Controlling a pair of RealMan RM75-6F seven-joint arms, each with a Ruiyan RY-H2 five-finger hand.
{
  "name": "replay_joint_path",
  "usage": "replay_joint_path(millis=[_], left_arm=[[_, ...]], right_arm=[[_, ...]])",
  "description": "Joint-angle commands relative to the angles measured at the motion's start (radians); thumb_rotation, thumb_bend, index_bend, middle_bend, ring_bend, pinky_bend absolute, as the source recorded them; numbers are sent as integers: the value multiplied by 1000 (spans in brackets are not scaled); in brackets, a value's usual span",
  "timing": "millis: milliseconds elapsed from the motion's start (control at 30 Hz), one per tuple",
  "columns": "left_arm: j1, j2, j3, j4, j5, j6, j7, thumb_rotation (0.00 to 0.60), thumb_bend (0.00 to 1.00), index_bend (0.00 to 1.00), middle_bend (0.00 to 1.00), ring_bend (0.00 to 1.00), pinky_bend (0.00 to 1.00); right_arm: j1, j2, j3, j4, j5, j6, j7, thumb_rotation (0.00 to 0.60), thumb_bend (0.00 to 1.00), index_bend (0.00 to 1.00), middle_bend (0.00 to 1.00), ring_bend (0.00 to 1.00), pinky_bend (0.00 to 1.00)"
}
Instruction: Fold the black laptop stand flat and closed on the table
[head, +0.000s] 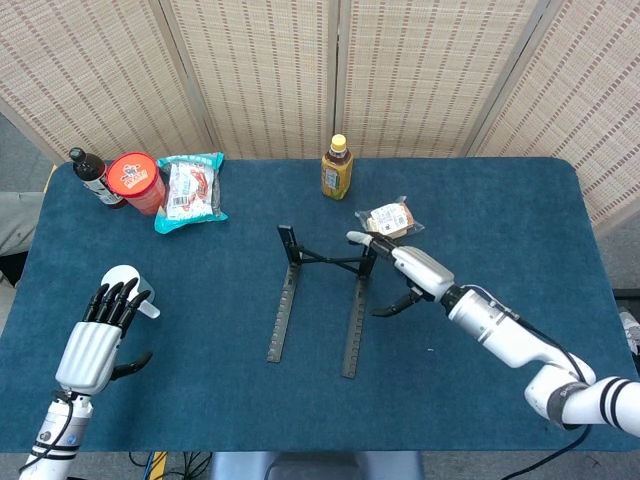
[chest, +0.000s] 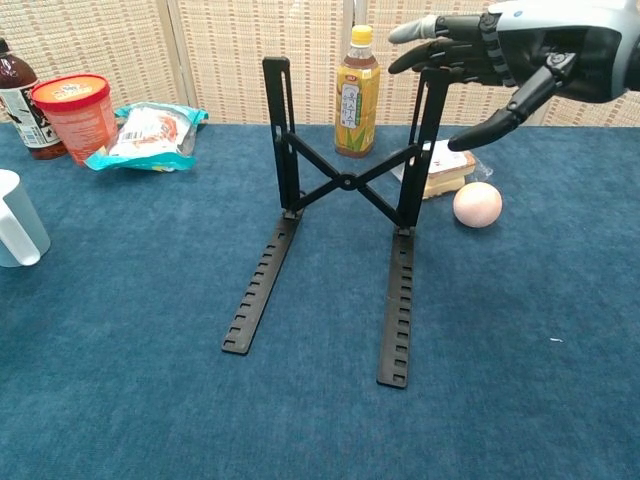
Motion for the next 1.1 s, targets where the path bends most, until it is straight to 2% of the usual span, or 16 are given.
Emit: replay_joint_path(millis=[33, 233, 400, 600, 867, 1100], left_arm=[[-1, 1, 0, 1, -2, 0, 0, 600, 135, 109, 18, 0, 0], [-16, 13, -7, 3, -1, -10, 8, 600, 135, 108, 19, 0, 0], [-49, 24, -27, 19, -7, -41, 0, 600, 135, 109, 18, 0, 0], [-137, 25, -59, 61, 16, -123, -43, 600, 135, 136, 28, 0, 0], [-308, -21, -104, 188, 57, -271, -138, 600, 135, 150, 35, 0, 0], [-464, -136, -125, 372, 66, -395, -251, 600, 135, 158, 38, 0, 0]], right_arm=[[-24, 48, -49, -52, -79, 59, 34, 600, 0, 0, 141, 0, 0], [-71, 136, -104, -117, -167, 181, 118, 600, 0, 0, 149, 0, 0], [-89, 189, -115, -133, -161, 205, 100, 600, 0, 0, 152, 0, 0], [-91, 230, -98, -165, -120, 164, -114, 600, 0, 0, 156, 0, 0], [-93, 221, -62, -224, -76, 109, -585, 600, 0, 0, 167, 0, 0], [-50, 159, -39, -253, -65, 35, -770, 600, 0, 0, 167, 0, 0]])
